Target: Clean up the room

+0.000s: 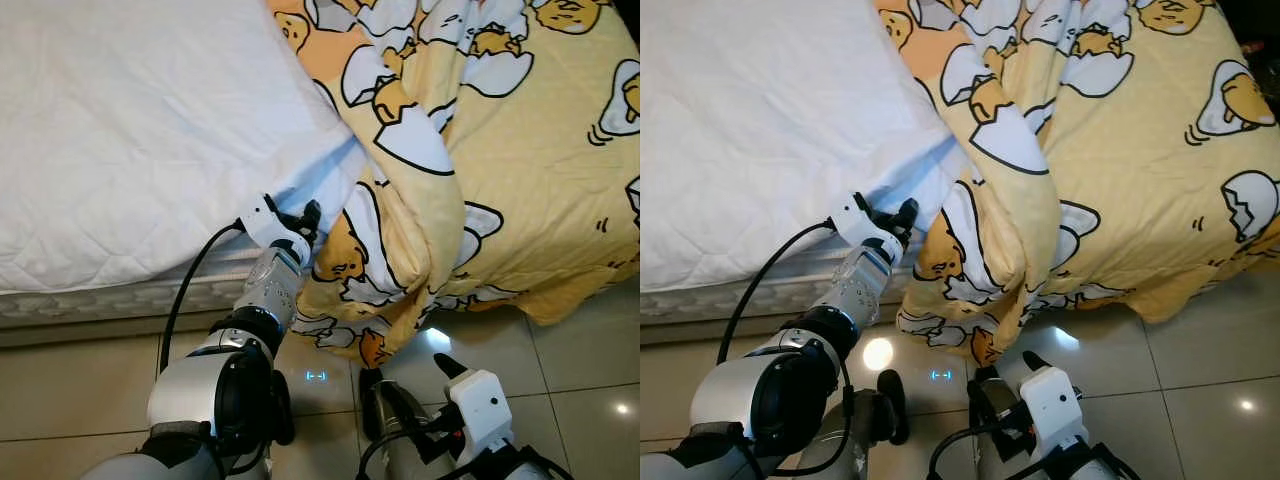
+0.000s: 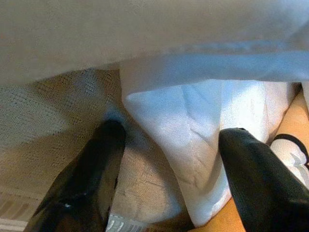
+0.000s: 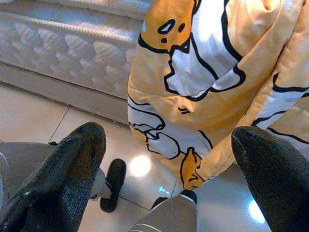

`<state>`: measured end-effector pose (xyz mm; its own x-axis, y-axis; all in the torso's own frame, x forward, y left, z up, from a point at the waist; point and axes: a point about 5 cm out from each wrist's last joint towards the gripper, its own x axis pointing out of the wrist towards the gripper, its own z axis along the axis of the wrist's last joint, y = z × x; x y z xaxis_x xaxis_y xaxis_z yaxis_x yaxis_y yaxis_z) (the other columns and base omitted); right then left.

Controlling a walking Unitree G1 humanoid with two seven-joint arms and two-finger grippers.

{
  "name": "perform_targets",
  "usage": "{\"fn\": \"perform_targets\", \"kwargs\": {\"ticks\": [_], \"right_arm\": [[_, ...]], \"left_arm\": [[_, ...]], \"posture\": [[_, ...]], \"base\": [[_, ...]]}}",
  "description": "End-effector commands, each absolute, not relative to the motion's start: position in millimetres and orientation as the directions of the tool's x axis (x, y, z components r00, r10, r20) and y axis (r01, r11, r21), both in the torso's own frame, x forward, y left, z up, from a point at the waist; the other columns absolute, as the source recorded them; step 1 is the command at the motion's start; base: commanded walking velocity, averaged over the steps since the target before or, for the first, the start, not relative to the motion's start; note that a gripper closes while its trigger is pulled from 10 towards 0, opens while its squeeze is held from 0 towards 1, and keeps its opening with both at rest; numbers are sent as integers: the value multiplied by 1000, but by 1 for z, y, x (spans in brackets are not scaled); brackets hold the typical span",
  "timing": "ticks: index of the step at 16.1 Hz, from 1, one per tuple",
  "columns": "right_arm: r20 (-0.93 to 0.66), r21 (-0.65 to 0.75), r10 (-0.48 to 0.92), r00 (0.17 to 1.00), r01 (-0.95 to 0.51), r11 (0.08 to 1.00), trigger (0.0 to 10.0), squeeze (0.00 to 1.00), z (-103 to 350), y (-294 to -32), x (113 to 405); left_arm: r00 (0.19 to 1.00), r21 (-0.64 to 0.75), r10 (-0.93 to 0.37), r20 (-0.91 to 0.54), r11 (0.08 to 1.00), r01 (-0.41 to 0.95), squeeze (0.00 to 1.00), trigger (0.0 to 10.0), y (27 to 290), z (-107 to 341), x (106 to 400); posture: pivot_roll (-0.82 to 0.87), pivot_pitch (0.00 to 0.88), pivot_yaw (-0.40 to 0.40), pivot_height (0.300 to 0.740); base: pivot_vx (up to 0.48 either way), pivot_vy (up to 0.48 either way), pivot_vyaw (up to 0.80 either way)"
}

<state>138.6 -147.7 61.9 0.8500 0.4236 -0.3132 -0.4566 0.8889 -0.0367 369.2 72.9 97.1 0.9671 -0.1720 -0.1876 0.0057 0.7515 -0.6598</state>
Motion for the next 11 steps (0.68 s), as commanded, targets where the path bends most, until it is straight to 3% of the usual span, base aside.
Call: {"fn": "perform_targets", "kwargs": {"ticks": [1, 7, 11], "right_arm": [[-333, -20, 430, 839, -462, 886, 10000, 8, 60, -146, 134], [-338, -17, 433, 836, -465, 885, 10000, 8, 59, -143, 135], [-340, -15, 429, 836, -462, 887, 10000, 8, 59, -143, 134]], "left_arm": [[951, -655, -242, -195, 753, 57, 0, 0, 59, 94, 365], [949, -698, -266, -168, 712, 76, 0, 0, 60, 96, 366], [927, -664, -324, -190, 738, 122, 0, 0, 49, 88, 359]], "posture": [[-404, 380, 15, 731], [-403, 381, 17, 731], [-398, 378, 24, 731]], "base": [[0, 0, 0], [0, 0, 0], [0, 0, 0]]}}
